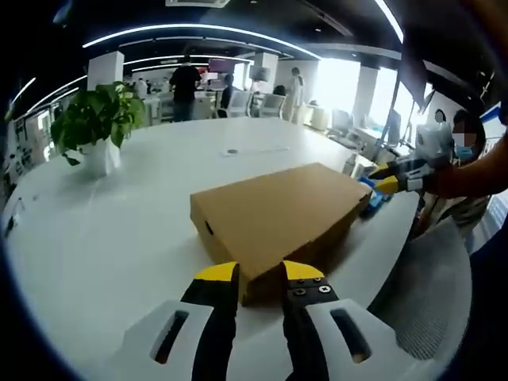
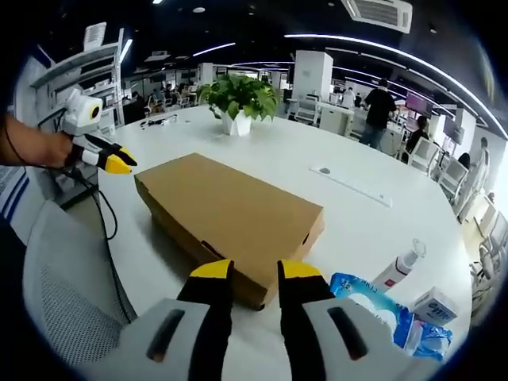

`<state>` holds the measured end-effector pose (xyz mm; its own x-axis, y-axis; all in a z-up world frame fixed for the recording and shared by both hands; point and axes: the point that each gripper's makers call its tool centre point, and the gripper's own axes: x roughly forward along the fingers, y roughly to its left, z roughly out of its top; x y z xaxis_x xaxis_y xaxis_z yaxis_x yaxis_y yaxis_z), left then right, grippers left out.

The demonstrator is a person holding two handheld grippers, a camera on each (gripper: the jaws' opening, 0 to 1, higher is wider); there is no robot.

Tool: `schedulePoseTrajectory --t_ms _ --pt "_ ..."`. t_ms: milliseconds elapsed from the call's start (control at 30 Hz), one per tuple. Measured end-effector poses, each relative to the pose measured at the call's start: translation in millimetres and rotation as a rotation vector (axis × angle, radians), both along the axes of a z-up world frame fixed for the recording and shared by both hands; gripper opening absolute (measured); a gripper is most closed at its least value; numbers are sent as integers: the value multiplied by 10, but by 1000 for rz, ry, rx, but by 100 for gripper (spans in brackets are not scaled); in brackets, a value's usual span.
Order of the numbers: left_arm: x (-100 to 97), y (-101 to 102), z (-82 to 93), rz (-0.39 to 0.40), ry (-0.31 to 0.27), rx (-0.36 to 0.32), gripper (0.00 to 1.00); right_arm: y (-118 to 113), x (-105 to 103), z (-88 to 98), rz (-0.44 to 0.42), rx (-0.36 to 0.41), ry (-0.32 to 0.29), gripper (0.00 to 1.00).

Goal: Operate the shoe box by opening the lid, removing the specified soft item, and placing it in the target area until the item is outside and the box remains undamaged.

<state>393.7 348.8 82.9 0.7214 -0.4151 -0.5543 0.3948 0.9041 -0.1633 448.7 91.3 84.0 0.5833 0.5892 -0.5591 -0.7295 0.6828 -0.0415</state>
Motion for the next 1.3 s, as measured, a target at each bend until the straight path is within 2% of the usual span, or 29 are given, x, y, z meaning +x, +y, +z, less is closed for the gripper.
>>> schedulePoseTrajectory --t_ms 300,433,600,933,1000,1033,1067,1133,1200,1267,1300 --pt "30 -81 -109 -19 22 4 17 -1 -17 -118 -2 -22 17 16" --pt "26 -134 -147 -43 31 25 13 -10 -21 -182 -2 -42 22 12" --pt "30 -189 -200 -69 42 51 14 -17 -22 -240 2 -62 22 11" --pt "49 -174 -213 -77 49 68 10 -19 -38 -239 11 -63 6 11" --pt "39 -189 -203 -76 55 57 13 -30 -31 -221 4 -54 22 10" --pt "40 -178 -197 -71 52 59 15 -17 -41 -197 -3 -23 42 9" --pt "39 -160 -174 -64 46 59 16 -8 -16 -150 -17 11 37 11" --pt "74 -98 -91 -29 9 40 19 -64 28 -116 -35 17 33 16" --pt "75 10 -121 9 31 47 22 -89 75 -93 -76 83 63 21" --pt "67 104 -210 33 69 70 25 -97 68 -162 -61 75 90 28" --pt "81 108 -235 24 68 65 26 -82 46 -198 -46 76 106 34"
